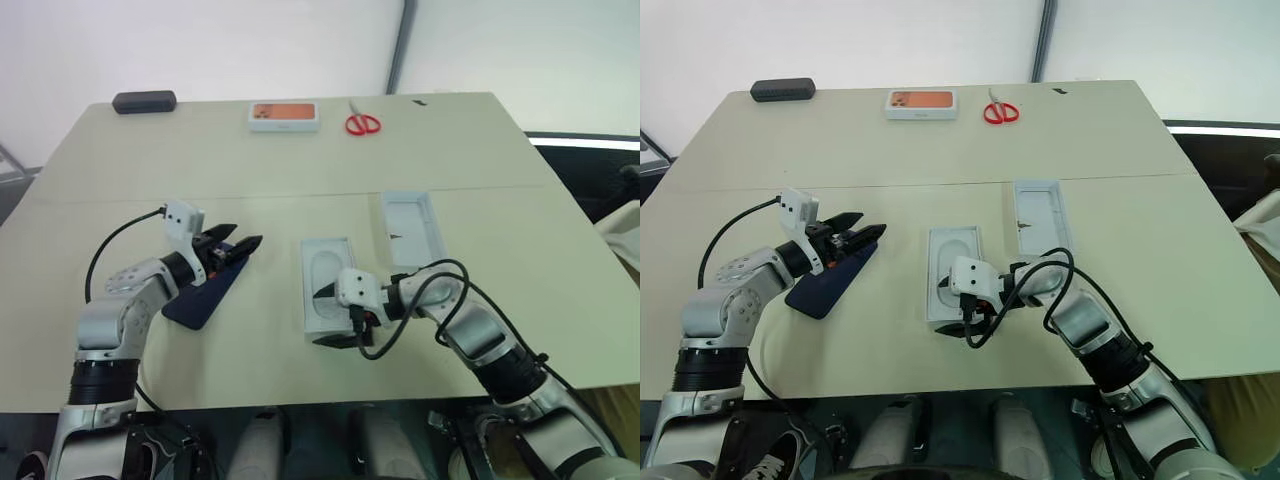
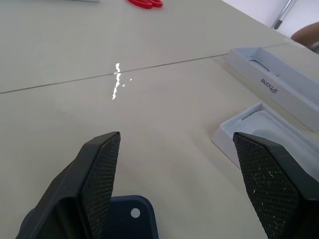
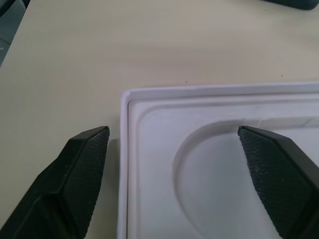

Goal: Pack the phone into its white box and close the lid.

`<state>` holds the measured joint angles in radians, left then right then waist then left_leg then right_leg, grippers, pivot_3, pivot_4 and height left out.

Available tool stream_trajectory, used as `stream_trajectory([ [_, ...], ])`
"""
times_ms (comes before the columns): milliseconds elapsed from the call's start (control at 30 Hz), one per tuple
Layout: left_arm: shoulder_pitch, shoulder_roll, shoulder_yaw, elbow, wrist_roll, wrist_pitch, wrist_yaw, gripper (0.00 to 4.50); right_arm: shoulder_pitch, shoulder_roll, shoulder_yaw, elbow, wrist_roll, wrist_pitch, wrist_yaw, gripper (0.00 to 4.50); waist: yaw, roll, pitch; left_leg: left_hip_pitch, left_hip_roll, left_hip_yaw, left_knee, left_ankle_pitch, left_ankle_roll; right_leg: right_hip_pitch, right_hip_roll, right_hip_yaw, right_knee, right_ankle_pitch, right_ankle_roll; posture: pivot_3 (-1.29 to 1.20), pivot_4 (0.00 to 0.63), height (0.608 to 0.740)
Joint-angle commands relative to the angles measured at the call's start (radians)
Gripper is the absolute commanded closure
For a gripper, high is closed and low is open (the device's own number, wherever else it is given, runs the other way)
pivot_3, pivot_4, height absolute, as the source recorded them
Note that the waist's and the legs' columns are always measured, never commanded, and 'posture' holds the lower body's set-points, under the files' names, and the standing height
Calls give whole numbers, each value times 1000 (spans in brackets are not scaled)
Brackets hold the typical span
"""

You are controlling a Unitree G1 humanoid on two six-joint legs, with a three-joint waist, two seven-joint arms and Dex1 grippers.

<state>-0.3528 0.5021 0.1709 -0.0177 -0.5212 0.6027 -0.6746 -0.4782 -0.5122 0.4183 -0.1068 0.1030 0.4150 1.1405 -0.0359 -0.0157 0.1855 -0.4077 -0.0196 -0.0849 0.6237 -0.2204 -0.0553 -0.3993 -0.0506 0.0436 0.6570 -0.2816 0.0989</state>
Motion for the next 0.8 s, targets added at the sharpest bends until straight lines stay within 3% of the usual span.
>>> stream_trajectory([
  [33,6,25,23,-37,-13,3,-12,665,-61,-1,-71,-51,68,34,11,95,-2,0,0,0,0,0,0,0,0,0,0,0,0,0,0,0,150,740],
  [167,12,92,70,-9,-44,43,-49,665,-158,66,-129,-9,95,61,-73,95,-11,0,0,0,1,1,-1,0,0,-2,2,1,0,0,0,0,150,740],
  [267,9,145,100,29,-64,71,-82,665,-182,121,-96,14,53,54,-133,95,-8,0,0,0,2,0,-3,0,0,-3,3,0,1,0,0,0,150,740],
  [400,15,221,114,88,-65,111,-125,665,-191,201,-32,77,-20,6,-217,1366,-7,0,0,-1,1,1,-3,0,0,-4,1,1,1,0,0,0,150,740],
  [600,58,345,108,168,-41,132,-229,665,-216,312,70,197,-148,-58,-348,4452,-10,-1,0,-1,0,1,-2,0,0,-5,0,1,2,0,0,0,150,740],
  [800,60,425,34,264,38,115,-297,665,-226,398,149,270,-194,-101,-348,4452,-9,0,0,-1,0,1,-4,1,-1,-7,1,1,5,0,-1,0,150,740],
])
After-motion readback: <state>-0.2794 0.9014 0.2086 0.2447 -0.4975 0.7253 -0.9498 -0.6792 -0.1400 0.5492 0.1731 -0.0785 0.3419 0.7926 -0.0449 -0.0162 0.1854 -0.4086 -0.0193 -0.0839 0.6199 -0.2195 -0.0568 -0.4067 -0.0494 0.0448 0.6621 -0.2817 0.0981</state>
